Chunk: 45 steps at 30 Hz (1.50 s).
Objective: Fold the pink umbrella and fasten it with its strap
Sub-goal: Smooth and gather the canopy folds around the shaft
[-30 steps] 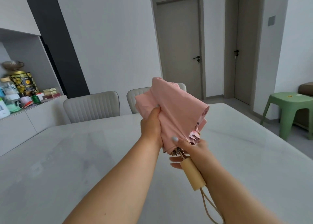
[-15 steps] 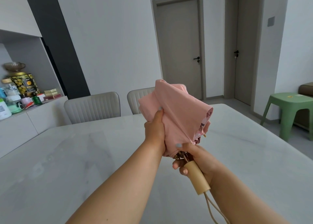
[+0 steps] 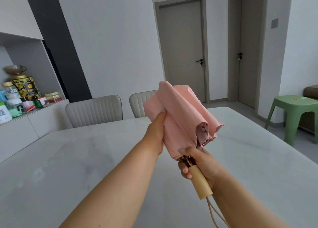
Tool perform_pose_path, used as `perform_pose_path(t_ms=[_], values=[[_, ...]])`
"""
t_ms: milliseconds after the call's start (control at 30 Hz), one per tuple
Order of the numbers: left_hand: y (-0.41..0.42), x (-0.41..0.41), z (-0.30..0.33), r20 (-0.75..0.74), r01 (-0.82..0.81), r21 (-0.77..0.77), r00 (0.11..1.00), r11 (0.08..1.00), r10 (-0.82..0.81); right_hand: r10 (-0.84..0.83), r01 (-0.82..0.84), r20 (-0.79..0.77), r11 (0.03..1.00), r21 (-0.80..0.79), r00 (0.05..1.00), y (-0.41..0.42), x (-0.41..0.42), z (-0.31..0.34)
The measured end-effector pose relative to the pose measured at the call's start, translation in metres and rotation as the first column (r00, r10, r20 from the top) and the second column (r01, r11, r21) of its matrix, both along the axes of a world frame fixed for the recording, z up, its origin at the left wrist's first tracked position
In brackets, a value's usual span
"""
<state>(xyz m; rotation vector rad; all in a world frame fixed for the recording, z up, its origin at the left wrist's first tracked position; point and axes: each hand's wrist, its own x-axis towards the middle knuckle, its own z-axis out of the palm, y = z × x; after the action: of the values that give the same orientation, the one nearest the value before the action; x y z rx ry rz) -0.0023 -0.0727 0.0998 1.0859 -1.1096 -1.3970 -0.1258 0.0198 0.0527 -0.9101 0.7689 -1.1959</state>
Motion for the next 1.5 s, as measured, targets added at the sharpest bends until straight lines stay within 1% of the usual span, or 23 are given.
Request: perform_pose_path(t_ms=[33, 67, 100, 133, 167, 200, 233, 267, 300, 367, 433, 500, 567, 633, 733, 800, 933, 1000, 1167, 1200, 1333, 1433, 1500], values=[[-0.001, 0.003, 0.006, 0.035, -0.054, 0.019, 0.998, 0.998, 0.053, -0.009, 0.009, -0.019, 1.0, -0.004, 1.0, -0.001, 0.0, -0.001], [-0.001, 0.006, 0.016, 0.071, -0.147, 0.012, 0.987, 0.989, 0.146, -0.016, 0.016, -0.037, 1.0, -0.012, 0.999, -0.001, -0.001, -0.001], [-0.001, 0.01, 0.029, 0.114, -0.25, -0.038, 0.961, 0.967, 0.253, -0.022, 0.021, -0.054, 1.0, -0.021, 0.998, -0.001, -0.001, -0.001], [-0.003, 0.014, 0.043, 0.164, -0.344, -0.133, 0.917, 0.93, 0.363, -0.027, 0.026, -0.065, 0.999, -0.03, 0.998, -0.001, -0.001, -0.001], [-0.007, 0.019, 0.057, 0.204, -0.389, -0.261, 0.872, 0.884, 0.444, -0.031, 0.028, -0.071, 0.999, -0.042, 0.997, -0.001, -0.001, -0.001], [-0.01, 0.024, 0.071, 0.228, -0.372, -0.393, 0.846, 0.841, 0.482, -0.03, 0.026, -0.073, 0.998, -0.052, 0.997, -0.001, 0.0, -0.001], [-0.011, 0.025, 0.086, 0.266, -0.321, -0.498, 0.828, 0.806, 0.494, -0.026, 0.021, -0.078, 0.998, -0.06, 0.997, -0.001, 0.0, -0.001], [-0.01, 0.025, 0.1, 0.329, -0.252, -0.556, 0.808, 0.792, 0.489, -0.019, 0.013, -0.087, 0.998, -0.067, 0.996, 0.0, 0.001, -0.002], [-0.009, 0.025, 0.111, 0.401, -0.178, -0.562, 0.796, 0.807, 0.454, -0.011, 0.004, -0.1, 0.998, -0.07, 0.995, 0.0, 0.002, -0.002], [-0.015, 0.025, 0.125, 0.533, -0.04, -0.49, 0.777, 0.871, 0.336, -0.001, -0.008, -0.123, 0.997, -0.075, 0.992, 0.0, 0.003, -0.003], [-0.017, 0.027, 0.131, 0.67, 0.03, -0.36, 0.703, 0.932, 0.236, -0.004, -0.006, -0.119, 0.997, -0.083, 0.993, 0.001, 0.004, -0.002], [-0.017, 0.03, 0.13, 0.744, 0.057, -0.275, 0.644, 0.96, 0.175, -0.009, 0.001, -0.101, 0.996, -0.087, 0.995, 0.001, 0.003, -0.002], [-0.016, 0.031, 0.132, 0.727, 0.077, -0.286, 0.666, 0.955, 0.164, -0.014, 0.007, -0.088, 0.997, -0.08, 0.996, 0.001, 0.002, -0.002], [-0.015, 0.034, 0.136, 0.678, 0.083, -0.291, 0.721, 0.953, 0.144, -0.03, 0.026, -0.061, 0.997, -0.068, 0.998, -0.001, 0.001, -0.003], [-0.016, 0.037, 0.141, 0.578, 0.113, -0.25, 0.814, 0.962, 0.055, -0.042, 0.04, -0.048, 0.999, -0.037, 0.998, -0.002, 0.0, -0.004], [-0.013, 0.036, 0.141, 0.539, 0.119, -0.261, 0.841, 0.958, 0.042, -0.03, 0.028, -0.059, 0.999, -0.028, 0.998, -0.002, -0.001, -0.004], [-0.011, 0.033, 0.137, 0.561, 0.104, -0.326, 0.821, 0.94, 0.104, -0.029, 0.028, -0.037, 0.999, -0.029, 0.999, -0.003, 0.001, -0.004], [-0.012, 0.033, 0.136, 0.577, 0.097, -0.334, 0.807, 0.938, 0.122, -0.038, 0.037, -0.025, 0.999, -0.034, 0.999, -0.003, 0.001, -0.005], [-0.006, 0.031, 0.137, 0.674, 0.109, -0.339, 0.721, 0.934, 0.161, -0.04, 0.039, -0.03, 0.999, -0.035, 0.999, -0.004, 0.0, -0.006], [-0.006, 0.031, 0.137, 0.667, 0.118, -0.346, 0.729, 0.931, 0.156, -0.037, 0.036, -0.031, 0.999, -0.035, 0.999, -0.004, 0.001, -0.006], [-0.008, 0.028, 0.138, 0.506, 0.148, -0.31, 0.862, 0.939, 0.032, -0.039, 0.038, -0.029, 0.999, -0.028, 0.999, -0.004, 0.001, -0.005], [-0.011, 0.026, 0.138, 0.511, 0.141, -0.303, 0.859, 0.943, 0.036, -0.039, 0.038, -0.007, 0.998, -0.039, 0.999, -0.004, 0.0, -0.004], [-0.008, 0.023, 0.14, 0.574, 0.1, -0.305, 0.813, 0.947, 0.099, -0.054, 0.054, -0.006, 0.998, -0.041, 0.999, -0.004, -0.001, -0.004]])
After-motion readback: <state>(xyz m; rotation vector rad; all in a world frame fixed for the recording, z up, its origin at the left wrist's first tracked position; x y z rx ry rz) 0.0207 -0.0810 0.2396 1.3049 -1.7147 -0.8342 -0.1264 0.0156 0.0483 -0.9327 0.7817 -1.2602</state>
